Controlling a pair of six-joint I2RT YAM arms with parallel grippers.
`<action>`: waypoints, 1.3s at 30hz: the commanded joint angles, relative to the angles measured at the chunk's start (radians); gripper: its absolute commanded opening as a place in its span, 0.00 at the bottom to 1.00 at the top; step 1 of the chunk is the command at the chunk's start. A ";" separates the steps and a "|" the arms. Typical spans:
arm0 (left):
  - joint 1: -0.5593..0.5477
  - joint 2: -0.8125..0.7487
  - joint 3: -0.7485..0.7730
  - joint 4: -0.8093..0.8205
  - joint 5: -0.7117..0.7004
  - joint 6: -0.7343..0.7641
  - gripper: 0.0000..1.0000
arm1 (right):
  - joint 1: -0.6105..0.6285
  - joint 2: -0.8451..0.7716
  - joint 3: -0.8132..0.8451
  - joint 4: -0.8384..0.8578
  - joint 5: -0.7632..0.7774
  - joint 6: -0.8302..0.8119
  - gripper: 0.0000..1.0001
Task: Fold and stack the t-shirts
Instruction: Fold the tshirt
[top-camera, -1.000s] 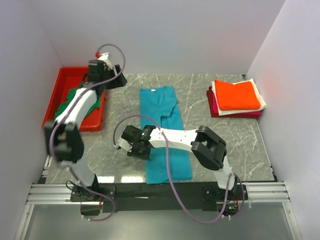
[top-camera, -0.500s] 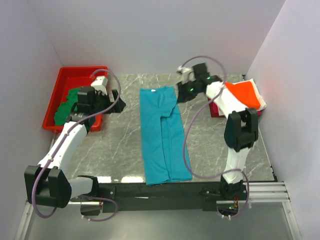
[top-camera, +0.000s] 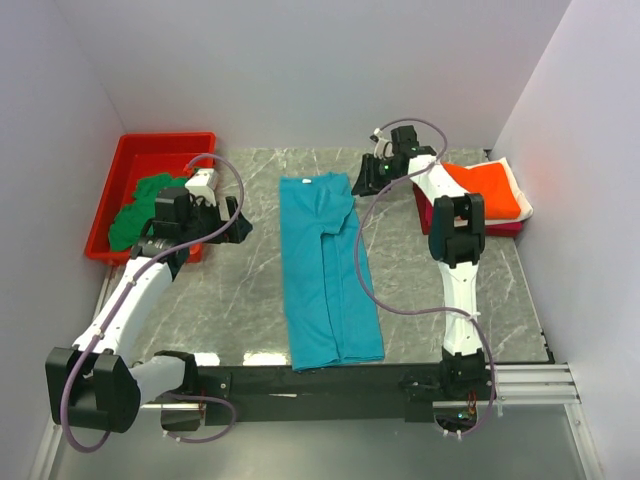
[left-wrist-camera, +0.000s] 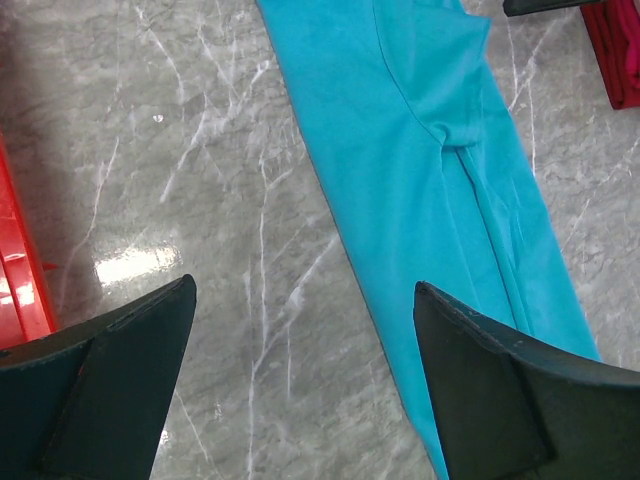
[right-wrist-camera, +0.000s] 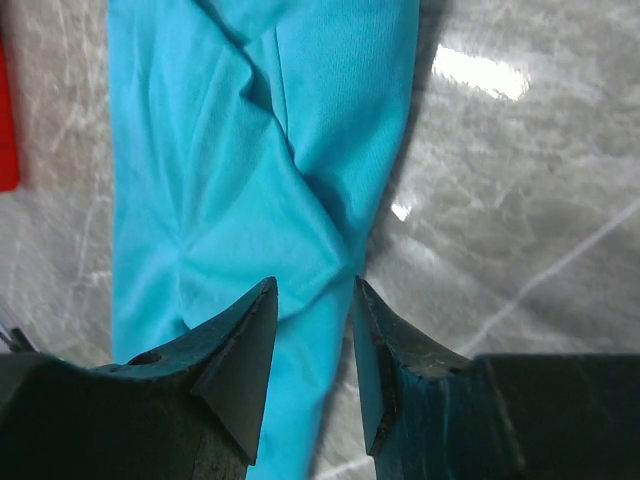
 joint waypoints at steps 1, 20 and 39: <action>-0.001 -0.027 0.008 0.019 0.019 0.031 0.96 | 0.008 0.025 0.090 0.031 -0.034 0.069 0.43; -0.001 -0.013 0.008 0.022 0.045 0.023 0.95 | 0.009 0.094 0.093 0.020 -0.012 0.072 0.38; -0.001 -0.009 0.013 0.014 0.045 0.028 0.95 | 0.072 -0.064 0.033 0.080 0.000 0.048 0.01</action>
